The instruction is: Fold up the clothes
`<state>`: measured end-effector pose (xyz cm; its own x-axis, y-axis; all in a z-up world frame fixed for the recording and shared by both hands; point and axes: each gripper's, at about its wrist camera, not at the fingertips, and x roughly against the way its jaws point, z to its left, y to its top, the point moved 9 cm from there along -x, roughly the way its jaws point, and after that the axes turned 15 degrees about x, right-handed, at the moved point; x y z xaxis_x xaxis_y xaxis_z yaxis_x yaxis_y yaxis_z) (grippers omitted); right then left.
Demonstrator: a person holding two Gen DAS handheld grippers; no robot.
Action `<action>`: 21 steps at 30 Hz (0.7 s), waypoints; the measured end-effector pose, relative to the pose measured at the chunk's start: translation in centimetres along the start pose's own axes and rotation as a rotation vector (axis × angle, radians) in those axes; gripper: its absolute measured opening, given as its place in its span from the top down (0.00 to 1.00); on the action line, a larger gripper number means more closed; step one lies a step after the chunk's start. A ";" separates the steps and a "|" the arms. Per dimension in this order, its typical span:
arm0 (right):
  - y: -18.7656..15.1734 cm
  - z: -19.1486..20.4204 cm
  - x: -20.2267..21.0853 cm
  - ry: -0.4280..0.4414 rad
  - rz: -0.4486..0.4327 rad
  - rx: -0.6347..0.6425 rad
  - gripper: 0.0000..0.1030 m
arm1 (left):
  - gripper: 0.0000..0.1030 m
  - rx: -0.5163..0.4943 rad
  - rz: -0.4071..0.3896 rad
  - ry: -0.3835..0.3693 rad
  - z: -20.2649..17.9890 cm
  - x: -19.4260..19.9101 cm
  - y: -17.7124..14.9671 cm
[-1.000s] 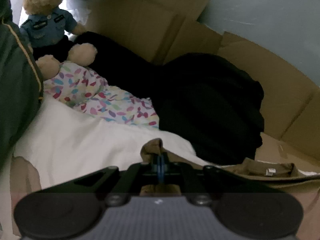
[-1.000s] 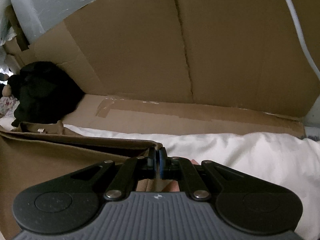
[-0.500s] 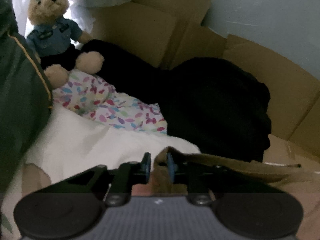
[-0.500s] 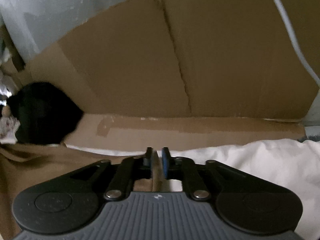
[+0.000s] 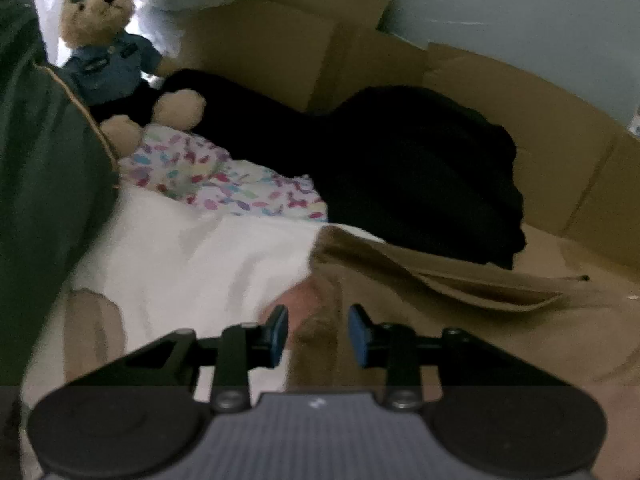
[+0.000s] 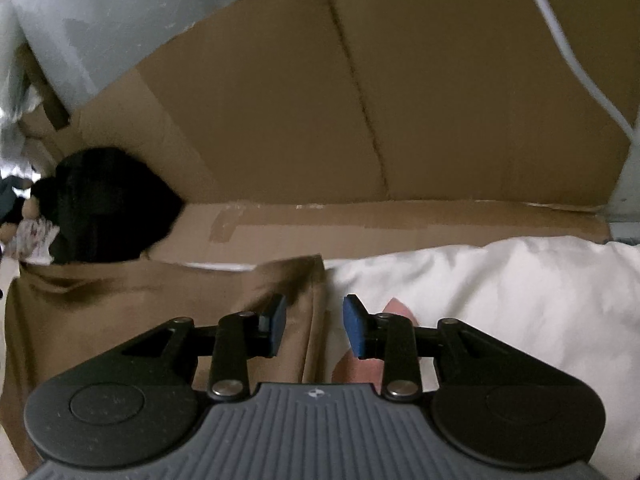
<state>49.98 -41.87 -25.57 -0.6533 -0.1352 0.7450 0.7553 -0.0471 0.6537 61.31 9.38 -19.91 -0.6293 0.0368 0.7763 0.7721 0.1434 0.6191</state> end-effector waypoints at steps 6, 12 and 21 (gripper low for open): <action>0.4 0.4 -1.4 -0.002 0.017 0.035 0.66 | 0.40 -0.055 -0.035 0.041 -0.7 -1.8 1.0; 0.4 0.7 -3.2 -0.004 0.040 0.043 0.66 | 0.40 -0.109 -0.043 0.041 -1.1 -3.2 2.0; 0.4 -0.1 -5.2 0.021 0.059 0.049 0.84 | 0.85 -0.063 0.007 0.021 -1.4 -5.8 3.0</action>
<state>53.69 -41.29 -29.15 -0.6065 -0.1568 0.7795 0.7883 0.0098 0.6152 67.44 8.18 -22.41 -0.6226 0.0165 0.7824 0.7807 0.0807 0.6196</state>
